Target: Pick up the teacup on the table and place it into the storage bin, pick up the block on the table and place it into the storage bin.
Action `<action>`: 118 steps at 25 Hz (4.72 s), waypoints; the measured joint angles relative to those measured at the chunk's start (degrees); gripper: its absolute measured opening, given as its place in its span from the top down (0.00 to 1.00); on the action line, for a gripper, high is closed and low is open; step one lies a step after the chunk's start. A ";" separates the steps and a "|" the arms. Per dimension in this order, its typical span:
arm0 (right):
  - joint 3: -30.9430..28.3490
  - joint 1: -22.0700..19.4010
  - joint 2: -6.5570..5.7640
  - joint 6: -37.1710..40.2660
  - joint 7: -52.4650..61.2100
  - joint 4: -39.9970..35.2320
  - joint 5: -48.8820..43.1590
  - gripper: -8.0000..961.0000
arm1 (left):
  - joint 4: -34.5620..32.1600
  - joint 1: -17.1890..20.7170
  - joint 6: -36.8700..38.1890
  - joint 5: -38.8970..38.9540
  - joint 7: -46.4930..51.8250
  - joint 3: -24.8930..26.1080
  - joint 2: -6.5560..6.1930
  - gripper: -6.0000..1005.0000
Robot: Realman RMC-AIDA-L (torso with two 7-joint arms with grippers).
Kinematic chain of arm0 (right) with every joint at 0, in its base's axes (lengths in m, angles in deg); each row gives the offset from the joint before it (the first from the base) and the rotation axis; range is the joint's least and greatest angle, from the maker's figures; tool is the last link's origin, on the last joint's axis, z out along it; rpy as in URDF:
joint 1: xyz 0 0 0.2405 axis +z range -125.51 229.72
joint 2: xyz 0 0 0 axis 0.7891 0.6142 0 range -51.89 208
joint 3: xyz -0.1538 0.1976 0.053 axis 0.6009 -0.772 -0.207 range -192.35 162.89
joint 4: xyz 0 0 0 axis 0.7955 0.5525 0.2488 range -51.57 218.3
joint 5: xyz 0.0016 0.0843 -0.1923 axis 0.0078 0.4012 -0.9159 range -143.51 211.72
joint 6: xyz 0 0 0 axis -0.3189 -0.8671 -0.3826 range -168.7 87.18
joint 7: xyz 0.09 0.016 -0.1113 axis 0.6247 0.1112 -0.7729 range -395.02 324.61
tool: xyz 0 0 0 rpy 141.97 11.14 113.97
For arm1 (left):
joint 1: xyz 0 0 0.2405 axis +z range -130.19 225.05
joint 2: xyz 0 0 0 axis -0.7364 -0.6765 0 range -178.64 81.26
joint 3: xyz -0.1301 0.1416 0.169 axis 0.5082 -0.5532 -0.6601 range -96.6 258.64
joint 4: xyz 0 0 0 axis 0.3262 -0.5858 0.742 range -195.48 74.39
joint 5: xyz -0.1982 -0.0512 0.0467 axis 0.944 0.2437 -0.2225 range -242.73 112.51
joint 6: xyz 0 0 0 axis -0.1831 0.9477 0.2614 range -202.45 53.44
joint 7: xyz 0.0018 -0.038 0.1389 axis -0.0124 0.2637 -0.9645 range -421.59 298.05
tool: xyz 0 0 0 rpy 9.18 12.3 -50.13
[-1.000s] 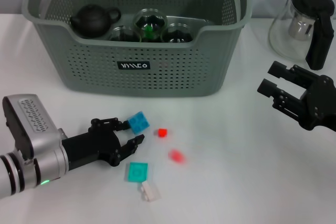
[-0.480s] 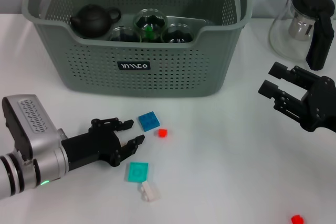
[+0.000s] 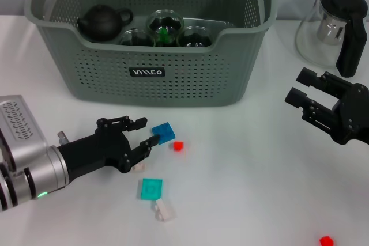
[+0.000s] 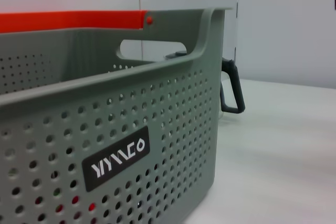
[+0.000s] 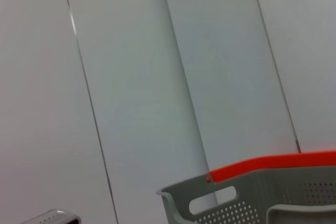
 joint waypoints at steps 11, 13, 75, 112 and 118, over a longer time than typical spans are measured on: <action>-0.24 -0.09 -0.08 0.01 0.04 0.00 0.00 0.40 | -4.90 6.01 3.12 -1.54 0.00 -0.57 0.02 0.56; -0.29 -0.07 -0.07 -0.04 0.03 0.00 0.00 0.40 | -5.46 6.74 3.43 -1.80 -0.01 -0.53 0.04 0.56; -0.72 0.63 -0.07 -0.32 0.15 0.01 0.00 0.40 | -22.50 -5.22 32.67 6.21 34.11 7.22 -3.18 0.81; -0.63 0.30 0.23 -0.47 0.15 0.00 0.02 0.40 | -26.02 -2.75 9.02 17.99 33.91 -11.30 -2.04 0.43; -0.72 0.39 0.19 -0.73 0.16 0.00 0.02 0.40 | -19.95 5.81 17.48 9.15 17.56 -6.97 -0.47 0.25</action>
